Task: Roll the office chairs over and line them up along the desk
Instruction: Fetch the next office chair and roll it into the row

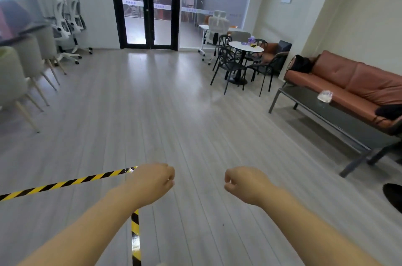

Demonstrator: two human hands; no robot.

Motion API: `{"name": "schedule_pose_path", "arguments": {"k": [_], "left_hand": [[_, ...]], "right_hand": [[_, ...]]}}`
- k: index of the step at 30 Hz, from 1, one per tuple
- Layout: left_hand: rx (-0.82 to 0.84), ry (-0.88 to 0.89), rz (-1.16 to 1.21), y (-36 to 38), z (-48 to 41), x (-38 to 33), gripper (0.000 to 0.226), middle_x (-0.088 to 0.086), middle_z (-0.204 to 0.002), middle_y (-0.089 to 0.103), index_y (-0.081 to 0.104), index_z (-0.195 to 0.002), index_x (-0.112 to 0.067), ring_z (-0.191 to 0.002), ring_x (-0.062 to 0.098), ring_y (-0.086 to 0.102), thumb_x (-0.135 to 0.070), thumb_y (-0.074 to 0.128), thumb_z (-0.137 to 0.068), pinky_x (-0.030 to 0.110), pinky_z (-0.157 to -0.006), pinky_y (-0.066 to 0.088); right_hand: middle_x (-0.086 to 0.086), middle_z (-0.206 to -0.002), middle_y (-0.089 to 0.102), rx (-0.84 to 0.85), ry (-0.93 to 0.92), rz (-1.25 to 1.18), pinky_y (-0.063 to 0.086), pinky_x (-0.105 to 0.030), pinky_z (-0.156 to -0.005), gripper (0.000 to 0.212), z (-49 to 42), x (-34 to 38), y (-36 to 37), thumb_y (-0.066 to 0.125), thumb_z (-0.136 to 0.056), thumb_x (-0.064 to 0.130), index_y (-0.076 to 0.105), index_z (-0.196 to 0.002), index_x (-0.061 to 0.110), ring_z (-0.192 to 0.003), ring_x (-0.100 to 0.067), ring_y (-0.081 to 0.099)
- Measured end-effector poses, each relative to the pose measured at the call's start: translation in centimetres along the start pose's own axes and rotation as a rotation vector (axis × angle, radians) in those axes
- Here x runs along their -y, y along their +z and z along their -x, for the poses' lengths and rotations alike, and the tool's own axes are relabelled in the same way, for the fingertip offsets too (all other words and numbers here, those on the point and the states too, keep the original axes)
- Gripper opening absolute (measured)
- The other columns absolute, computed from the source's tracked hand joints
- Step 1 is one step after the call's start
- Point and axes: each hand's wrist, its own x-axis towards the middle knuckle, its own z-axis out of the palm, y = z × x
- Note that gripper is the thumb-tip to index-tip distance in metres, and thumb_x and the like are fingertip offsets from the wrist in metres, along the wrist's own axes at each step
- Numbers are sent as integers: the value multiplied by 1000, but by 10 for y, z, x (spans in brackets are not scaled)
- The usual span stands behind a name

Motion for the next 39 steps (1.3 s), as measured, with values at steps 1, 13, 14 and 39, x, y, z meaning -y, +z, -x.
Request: {"name": "schedule_pose_path", "arguments": {"k": [1, 13, 14, 39], "left_hand": [[-15, -13, 10, 0, -21, 13, 26, -8, -108, 56, 55, -108, -23, -94, 13, 54, -33, 33, -97, 26, -71, 40], [-52, -32, 25, -44, -293, 152, 23, -12, -91, 56, 53, -95, -27, -78, 9, 52, -38, 33, -96, 22, -61, 40], [-37, -27, 26, -46, -316, 155, 23, -12, -92, 55, 53, -95, -27, -79, 9, 52, -38, 33, -96, 21, -59, 37], [-37, -248, 147, -100, -906, 295, 23, -9, -101, 58, 54, -103, -25, -88, 12, 54, -38, 38, -95, 27, -73, 43]], "right_hand": [[2, -112, 62, 4, -3, 1, 41, -30, -73, 28, -26, -5, -4, 44, -94, 41, 57, -112, 24, -98, -21, 58], [2, -115, 61, 2, 2, -55, 46, -33, -83, 29, -305, -68, -86, 44, -95, 39, 56, -116, 23, -102, -21, 56], [2, -115, 61, 4, 15, -54, 46, -33, -83, 30, -324, -80, -90, 43, -95, 40, 56, -116, 23, -102, -21, 56], [5, -116, 60, 19, -118, -16, 43, -30, -81, 28, -906, -361, -242, 44, -95, 41, 56, -114, 25, -103, -18, 56]]}}
